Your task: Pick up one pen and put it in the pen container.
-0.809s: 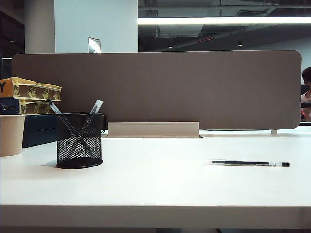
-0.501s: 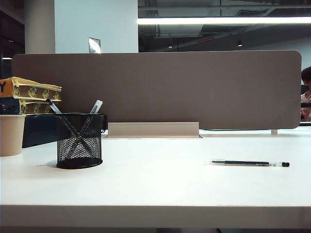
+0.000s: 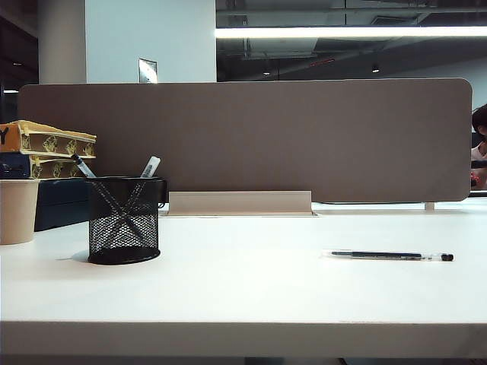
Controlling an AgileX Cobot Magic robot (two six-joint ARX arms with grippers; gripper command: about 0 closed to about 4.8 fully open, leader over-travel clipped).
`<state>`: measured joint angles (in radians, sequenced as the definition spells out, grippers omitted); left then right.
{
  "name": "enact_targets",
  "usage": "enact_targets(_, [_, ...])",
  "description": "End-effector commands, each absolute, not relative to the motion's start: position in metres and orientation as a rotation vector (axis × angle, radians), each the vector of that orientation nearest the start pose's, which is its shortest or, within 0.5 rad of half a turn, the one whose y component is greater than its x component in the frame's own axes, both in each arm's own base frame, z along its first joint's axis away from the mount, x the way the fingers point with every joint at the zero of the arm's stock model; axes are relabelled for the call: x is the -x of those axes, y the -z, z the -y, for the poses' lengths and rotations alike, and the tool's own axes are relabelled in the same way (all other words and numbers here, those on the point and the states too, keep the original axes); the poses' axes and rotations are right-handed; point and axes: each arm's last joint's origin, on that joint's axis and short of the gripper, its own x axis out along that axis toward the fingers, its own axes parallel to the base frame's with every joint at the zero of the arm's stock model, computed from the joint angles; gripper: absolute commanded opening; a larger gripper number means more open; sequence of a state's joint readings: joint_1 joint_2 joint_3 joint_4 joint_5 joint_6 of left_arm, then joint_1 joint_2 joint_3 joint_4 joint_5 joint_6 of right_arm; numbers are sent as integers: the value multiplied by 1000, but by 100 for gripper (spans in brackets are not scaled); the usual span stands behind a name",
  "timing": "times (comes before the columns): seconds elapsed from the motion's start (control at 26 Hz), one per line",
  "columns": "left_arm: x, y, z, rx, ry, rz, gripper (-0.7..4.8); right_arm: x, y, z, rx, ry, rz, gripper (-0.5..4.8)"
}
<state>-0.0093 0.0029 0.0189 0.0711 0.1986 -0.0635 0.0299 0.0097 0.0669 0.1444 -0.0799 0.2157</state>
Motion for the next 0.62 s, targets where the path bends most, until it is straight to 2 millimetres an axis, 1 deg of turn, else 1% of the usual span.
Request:
enact_targets(0.04, [-94,-186,7,72,220,134,30,-87,-214,-5,-206,-137,223,41])
enact_targets(0.08, [-94,-189,7,72,221,139,32,-85,-218,-5,-201,-135,220,55])
enact_targets(0.12, [-93,-190,7,72,221,143,37,-85,-219,-5,-200,-135,218,55])
enact_targets(0.15, [-92,-194,7,89,223,152,54,-85,-222,-5,-196,-147,215,62])
enact_targets(0.23, [-91,-200,7,94,225,169,54,-86,-226,-6,-184,-180,205,78])
enact_targets(0.35, [-89,-206,7,92,225,188,54,-87,-235,-7,-166,-187,209,86])
enact_targets(0.39, [-88,-208,7,91,226,195,54,-88,-241,-7,-161,-186,207,95])
enact_targets(0.54, [-87,-212,7,90,226,208,57,-94,-253,-7,-113,-179,192,95])
enact_targets(0.62, [-85,-220,7,88,224,226,58,-100,-266,-7,-112,-174,173,95])
